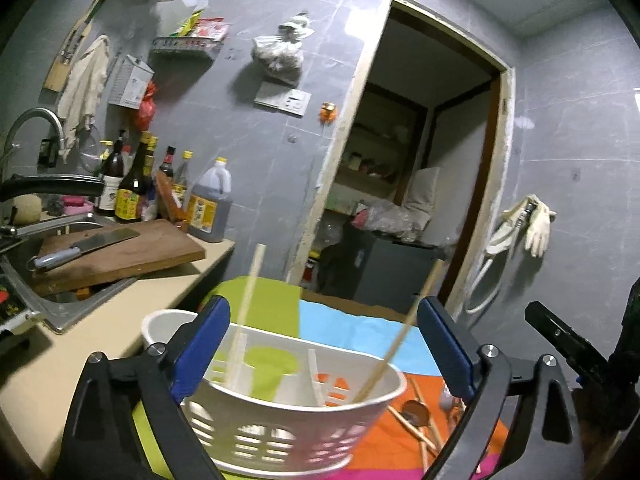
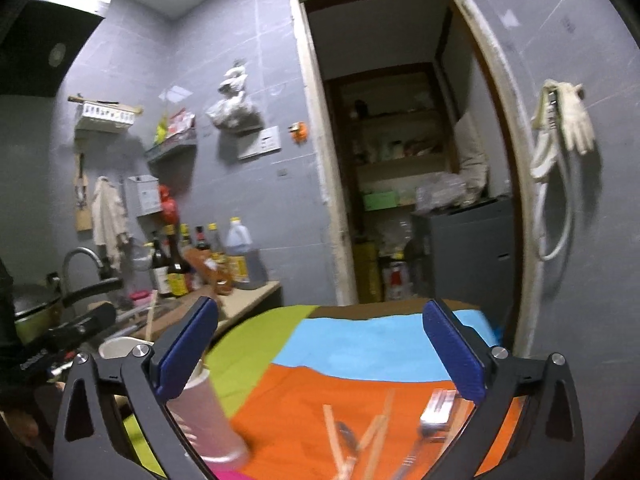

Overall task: Organize utensils
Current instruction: 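Move both empty tools back over the remaining cutlery, then close the left tool on a silver spoon while the right tool lowers toward a chopstick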

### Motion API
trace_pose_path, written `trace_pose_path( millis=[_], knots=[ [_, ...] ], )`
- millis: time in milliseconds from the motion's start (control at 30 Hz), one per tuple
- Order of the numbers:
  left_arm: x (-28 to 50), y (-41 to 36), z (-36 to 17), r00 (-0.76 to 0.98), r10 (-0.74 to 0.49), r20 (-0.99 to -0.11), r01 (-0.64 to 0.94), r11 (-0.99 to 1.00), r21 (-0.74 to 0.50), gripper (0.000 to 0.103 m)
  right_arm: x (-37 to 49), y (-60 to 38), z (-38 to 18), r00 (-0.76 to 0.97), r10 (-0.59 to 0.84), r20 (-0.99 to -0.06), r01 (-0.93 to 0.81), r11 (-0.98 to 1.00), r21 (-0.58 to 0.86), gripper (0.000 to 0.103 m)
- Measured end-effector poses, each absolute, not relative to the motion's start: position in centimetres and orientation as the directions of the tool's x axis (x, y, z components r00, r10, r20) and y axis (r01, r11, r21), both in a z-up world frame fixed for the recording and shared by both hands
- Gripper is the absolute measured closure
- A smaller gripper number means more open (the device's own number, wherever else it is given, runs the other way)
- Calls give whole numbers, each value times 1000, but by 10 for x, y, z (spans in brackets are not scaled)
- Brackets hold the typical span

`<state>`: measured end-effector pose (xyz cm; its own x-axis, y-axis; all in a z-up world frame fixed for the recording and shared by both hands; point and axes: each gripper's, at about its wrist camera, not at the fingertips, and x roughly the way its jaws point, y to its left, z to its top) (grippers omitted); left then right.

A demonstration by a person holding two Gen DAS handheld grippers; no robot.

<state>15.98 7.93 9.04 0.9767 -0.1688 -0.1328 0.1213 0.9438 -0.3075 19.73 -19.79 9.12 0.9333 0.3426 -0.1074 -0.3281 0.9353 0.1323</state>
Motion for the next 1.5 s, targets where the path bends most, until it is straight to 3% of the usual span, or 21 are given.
trace_pose_path(
  millis=[433, 633, 933, 1100, 1167, 1233, 1333, 1500],
  knots=[
    [162, 7, 79, 932, -291, -215, 245, 945, -216, 11, 187, -249, 75, 958, 204, -201, -199, 979, 49, 0],
    [163, -20, 59, 900, -325, -289, 278, 941, -193, 11, 197, -268, 57, 938, 161, -308, -160, 987, 28, 0],
    [171, -54, 43, 844, -362, -396, 326, 932, -157, 11, 222, -291, 25, 871, 177, -458, -144, 984, 108, 3],
    [187, -65, 32, 794, -379, -474, 335, 925, -180, 12, 236, -297, 10, 819, 214, -532, -155, 976, 153, 22],
    [195, -69, 29, 772, -387, -505, 340, 922, -186, 18, 242, -299, 3, 797, 225, -560, -155, 973, 170, 28],
    [205, -72, 26, 750, -390, -534, 343, 920, -189, 32, 247, -299, -2, 771, 247, -587, -163, 968, 193, 36],
    [225, -76, 16, 699, -405, -590, 346, 913, -217, 44, 257, -297, -9, 727, 276, -628, -177, 960, 217, 51],
    [251, -81, 7, 642, -422, -641, 351, 904, -244, 60, 274, -291, -20, 645, 323, -693, -193, 946, 262, 67]
  ],
)
